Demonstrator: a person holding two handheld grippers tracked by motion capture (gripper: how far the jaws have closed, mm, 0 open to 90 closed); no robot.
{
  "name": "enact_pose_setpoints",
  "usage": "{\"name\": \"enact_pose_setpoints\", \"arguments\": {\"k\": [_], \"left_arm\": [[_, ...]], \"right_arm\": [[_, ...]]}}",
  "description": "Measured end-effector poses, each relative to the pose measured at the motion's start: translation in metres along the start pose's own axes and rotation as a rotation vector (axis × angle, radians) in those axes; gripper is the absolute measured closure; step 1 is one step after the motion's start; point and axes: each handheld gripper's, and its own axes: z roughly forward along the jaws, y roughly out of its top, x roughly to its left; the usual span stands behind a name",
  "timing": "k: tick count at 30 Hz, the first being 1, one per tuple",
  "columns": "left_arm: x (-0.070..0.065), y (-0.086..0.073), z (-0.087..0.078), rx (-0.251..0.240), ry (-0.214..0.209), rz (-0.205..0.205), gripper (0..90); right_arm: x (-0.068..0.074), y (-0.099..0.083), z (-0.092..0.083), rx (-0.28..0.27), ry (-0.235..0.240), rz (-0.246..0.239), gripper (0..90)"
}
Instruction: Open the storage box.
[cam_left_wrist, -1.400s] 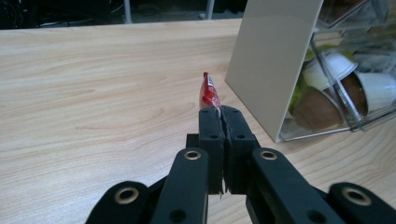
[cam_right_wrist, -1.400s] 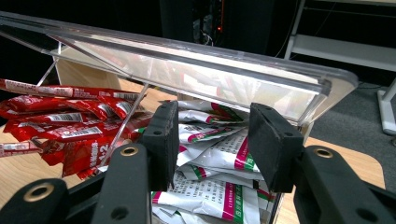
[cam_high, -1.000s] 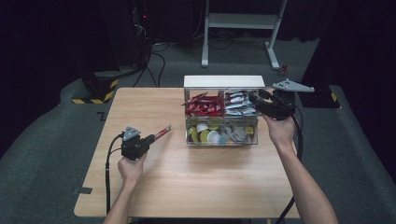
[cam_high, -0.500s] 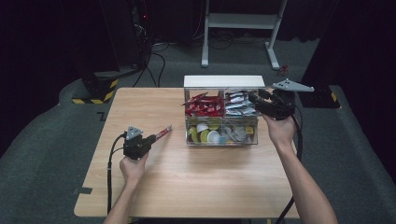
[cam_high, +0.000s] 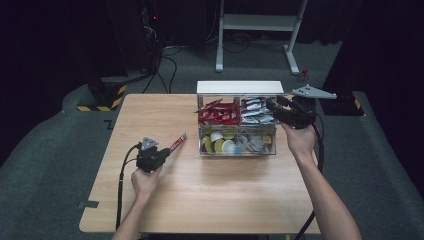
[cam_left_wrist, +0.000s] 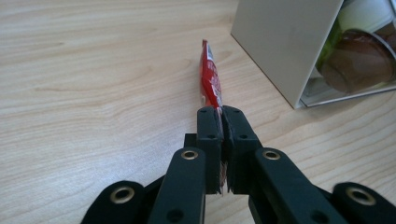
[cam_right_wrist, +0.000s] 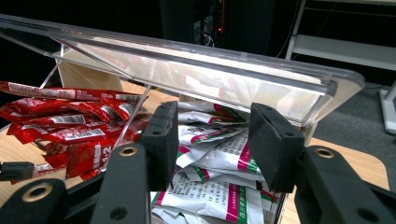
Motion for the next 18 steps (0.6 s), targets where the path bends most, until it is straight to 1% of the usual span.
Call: {"name": "enact_pose_setpoints", "arguments": {"k": [2, 3, 5, 8, 9, 11, 14, 16, 18], "left_arm": [[-0.002, -0.001, 0.003, 0.013, -0.005, -0.003, 85.8], [-0.002, -0.002, 0.004, 0.02, -0.001, 0.004, 85.8], [-0.003, -0.004, 0.006, 0.029, 0.0, 0.0, 85.5], [-0.004, -0.006, 0.011, 0.045, 0.006, 0.011, 85.4], [-0.005, -0.006, 0.012, 0.047, 0.002, 0.009, 85.4], [-0.006, -0.006, 0.013, 0.047, 0.003, 0.018, 85.1], [-0.006, -0.007, 0.014, 0.053, -0.002, 0.014, 84.3], [-0.006, -0.008, 0.014, 0.059, 0.004, 0.03, 83.0], [-0.006, -0.009, 0.013, 0.055, 0.004, 0.027, 81.3]], "right_arm": [[0.0, 0.0, 0.0, 0.001, 0.001, 0.002, 53.2], [0.0, 0.0, 0.0, 0.001, 0.001, 0.001, 53.2], [0.0, 0.0, 0.0, 0.0, 0.0, 0.0, 53.1], [0.001, 0.0, 0.001, -0.003, 0.0, -0.006, 52.9], [0.001, 0.0, 0.001, -0.002, -0.001, -0.007, 53.0], [0.0, 0.0, 0.0, -0.002, 0.002, -0.004, 53.1], [0.001, 0.0, 0.0, 0.0, -0.001, -0.007, 53.0], [0.001, 0.0, 0.0, -0.001, 0.0, -0.005, 53.0], [0.001, 0.0, 0.001, -0.001, -0.003, -0.007, 53.0]]}}
